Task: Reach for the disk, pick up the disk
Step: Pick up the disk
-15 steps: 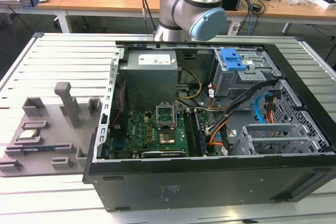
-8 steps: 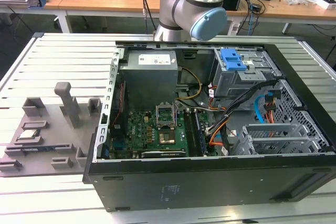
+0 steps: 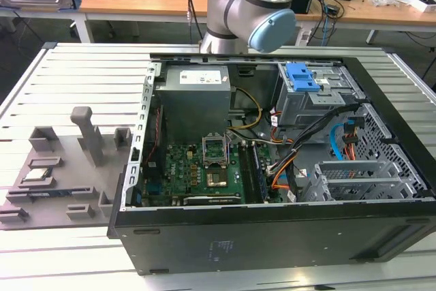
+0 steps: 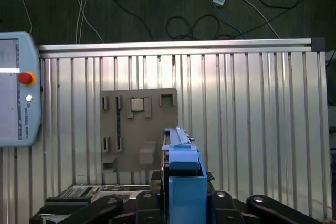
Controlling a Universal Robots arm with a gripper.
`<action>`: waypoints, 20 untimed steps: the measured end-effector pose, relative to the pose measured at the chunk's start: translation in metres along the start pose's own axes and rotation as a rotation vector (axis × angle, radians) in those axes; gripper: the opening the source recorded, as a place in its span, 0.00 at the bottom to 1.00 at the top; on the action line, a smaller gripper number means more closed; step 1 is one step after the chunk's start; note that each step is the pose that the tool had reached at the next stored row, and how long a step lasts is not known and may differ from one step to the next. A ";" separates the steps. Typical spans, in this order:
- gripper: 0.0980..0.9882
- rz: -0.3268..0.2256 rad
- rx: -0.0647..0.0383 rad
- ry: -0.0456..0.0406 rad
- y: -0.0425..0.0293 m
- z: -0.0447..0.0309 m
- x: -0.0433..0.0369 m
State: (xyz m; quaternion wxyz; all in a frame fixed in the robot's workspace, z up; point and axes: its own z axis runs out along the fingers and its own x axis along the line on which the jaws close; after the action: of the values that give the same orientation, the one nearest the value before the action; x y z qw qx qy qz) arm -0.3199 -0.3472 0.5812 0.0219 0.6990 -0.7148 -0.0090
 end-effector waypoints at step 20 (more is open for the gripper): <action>0.30 0.000 0.000 -0.0001 -0.0937 -0.0041 -0.0050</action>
State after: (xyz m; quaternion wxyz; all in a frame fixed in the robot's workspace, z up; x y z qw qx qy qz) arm -0.2260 -0.3443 0.5812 0.0220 0.6989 -0.7148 -0.0092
